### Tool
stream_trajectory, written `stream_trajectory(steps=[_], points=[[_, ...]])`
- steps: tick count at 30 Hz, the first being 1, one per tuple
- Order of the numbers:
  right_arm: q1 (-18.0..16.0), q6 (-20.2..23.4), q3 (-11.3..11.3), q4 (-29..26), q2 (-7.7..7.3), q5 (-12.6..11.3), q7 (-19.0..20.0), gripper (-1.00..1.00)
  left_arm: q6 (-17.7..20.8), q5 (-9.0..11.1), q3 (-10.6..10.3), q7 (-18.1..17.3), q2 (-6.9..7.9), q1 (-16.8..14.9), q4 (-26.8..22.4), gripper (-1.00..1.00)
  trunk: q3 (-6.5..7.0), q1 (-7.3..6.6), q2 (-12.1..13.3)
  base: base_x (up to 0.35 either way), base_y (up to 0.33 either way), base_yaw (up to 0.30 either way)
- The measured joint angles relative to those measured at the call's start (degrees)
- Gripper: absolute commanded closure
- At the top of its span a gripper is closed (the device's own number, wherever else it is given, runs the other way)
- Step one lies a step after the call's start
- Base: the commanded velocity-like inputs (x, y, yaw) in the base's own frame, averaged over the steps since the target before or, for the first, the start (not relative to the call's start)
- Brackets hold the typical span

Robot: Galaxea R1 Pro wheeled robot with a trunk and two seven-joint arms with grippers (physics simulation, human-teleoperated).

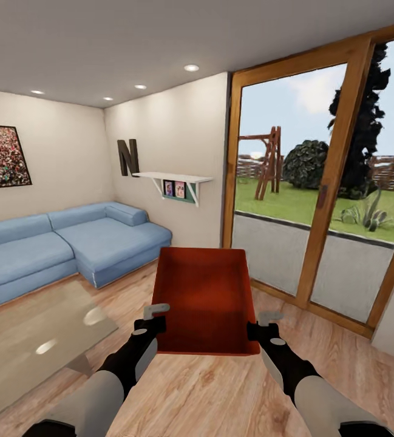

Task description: Move the two storage containers from the living room to the garage. In the garage, place one container on the floor and stack the other container on top of it (either order is fine).

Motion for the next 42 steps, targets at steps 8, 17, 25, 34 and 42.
stream_trajectory(steps=[8,17,25,34,42], points=[[0.00,0.00,0.00,0.00,0.00,0.00,0.00,1.00,0.00,0.00,0.00,0.00,0.00,0.00,0.00,1.00,0.00,0.00,0.00,0.000,0.000,0.249],[0.00,0.00,-0.02,0.00,0.01,0.03,0.00,1.00,0.00,0.00,0.00,0.00,0.00,0.00,0.00,1.00,0.00,0.00,0.00,0.000,0.000,0.247],[0.00,0.00,-0.01,0.00,0.00,0.01,0.00,1.00,0.00,0.00,0.00,0.00,0.00,0.00,0.00,1.00,0.00,0.00,0.00,0.000,0.000,0.247],[0.00,-0.18,-0.07,0.15,0.01,0.01,0.01,1.00,0.00,-0.05,-0.03,0.00,0.01,0.00,-0.01,1.00,0.00,0.00,0.00,0.000,0.000,0.247],[0.00,-0.47,-0.16,0.39,0.05,-0.02,0.00,1.00,-0.01,-0.12,-0.09,-0.01,0.03,0.01,-0.02,1.00,0.00,0.00,0.00,0.000,0.000,0.247]])
